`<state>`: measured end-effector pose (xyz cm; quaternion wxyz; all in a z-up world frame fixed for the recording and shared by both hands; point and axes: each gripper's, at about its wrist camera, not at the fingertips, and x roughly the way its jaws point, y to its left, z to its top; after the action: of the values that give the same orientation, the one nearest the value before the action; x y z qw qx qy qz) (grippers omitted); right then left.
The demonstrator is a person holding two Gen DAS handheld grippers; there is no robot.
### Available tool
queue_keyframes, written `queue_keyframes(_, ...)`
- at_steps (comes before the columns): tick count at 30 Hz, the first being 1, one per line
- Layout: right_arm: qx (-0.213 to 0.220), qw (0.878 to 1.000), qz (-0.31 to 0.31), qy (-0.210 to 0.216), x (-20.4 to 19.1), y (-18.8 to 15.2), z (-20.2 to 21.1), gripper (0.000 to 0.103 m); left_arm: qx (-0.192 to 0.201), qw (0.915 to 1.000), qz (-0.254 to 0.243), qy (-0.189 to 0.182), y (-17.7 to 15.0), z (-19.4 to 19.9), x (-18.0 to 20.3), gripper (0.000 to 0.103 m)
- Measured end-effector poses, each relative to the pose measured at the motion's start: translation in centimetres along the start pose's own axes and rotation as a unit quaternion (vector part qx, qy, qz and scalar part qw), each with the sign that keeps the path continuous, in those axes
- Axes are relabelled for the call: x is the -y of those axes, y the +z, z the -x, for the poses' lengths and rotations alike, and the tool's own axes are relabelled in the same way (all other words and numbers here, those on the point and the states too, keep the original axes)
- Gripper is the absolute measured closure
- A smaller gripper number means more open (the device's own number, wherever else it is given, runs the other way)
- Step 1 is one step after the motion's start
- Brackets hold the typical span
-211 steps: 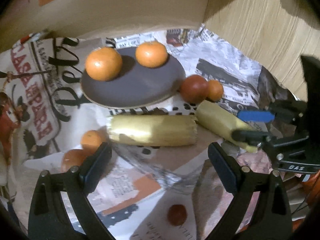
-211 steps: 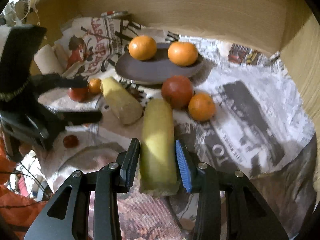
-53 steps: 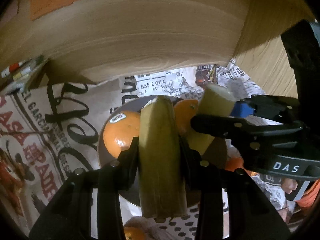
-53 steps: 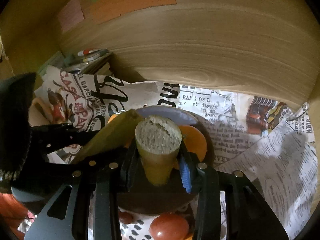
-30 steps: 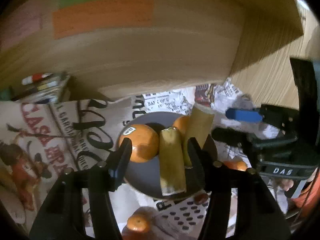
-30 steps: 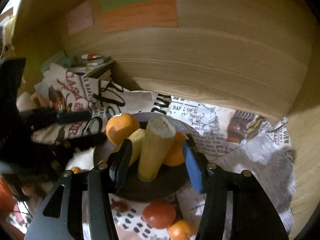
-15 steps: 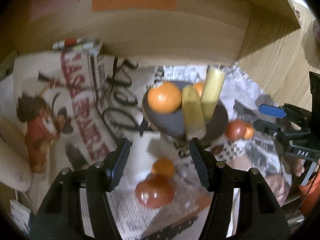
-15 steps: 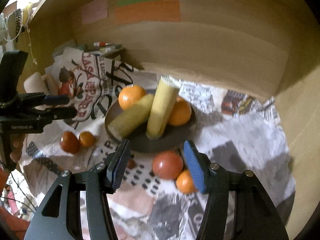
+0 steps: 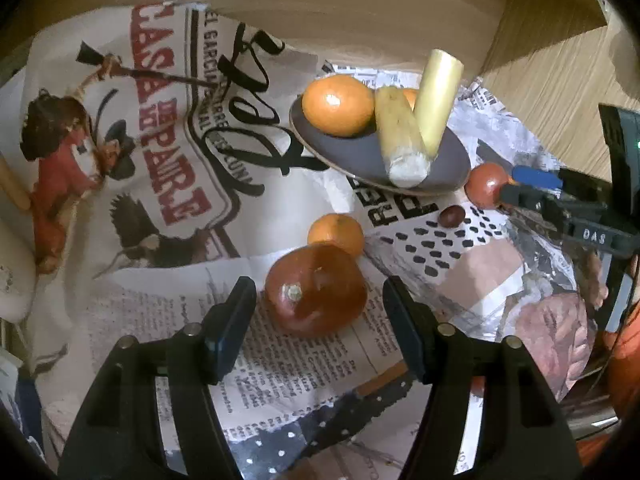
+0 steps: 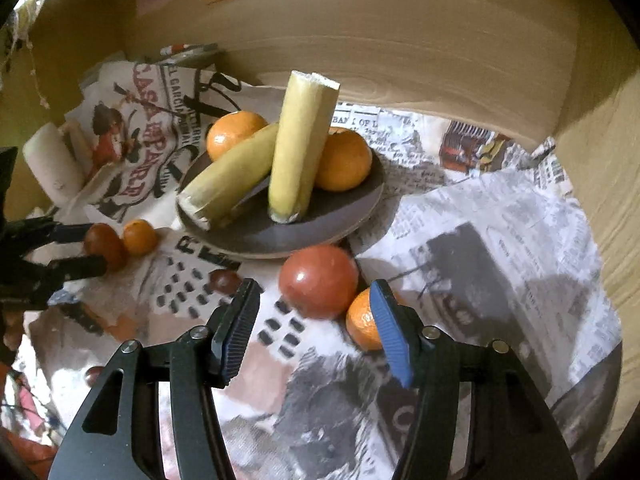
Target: Organize fruits
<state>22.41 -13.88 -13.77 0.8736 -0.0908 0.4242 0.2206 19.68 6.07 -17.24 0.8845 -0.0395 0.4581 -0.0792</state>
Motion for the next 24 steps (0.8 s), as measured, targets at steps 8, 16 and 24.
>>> queue_keyframes(8,-0.009,1.0,0.021,-0.012,-0.2,0.8,-0.7,0.047,-0.004,1.0,-0.002,-0.002,-0.2,-1.3,0.2,0.048)
queue_keyframes(16,-0.024,0.999,0.034,0.001,-1.0,0.8,-1.5,0.047,0.002,0.9998,0.014,-0.016,-0.1,-0.3,-0.9,0.052)
queue_keyframes(24,-0.022,0.999,0.044,-0.02,-1.1,0.6,-1.4,0.061,0.029,0.9994,0.007,-0.017,1.0,1.4,-0.4,0.052)
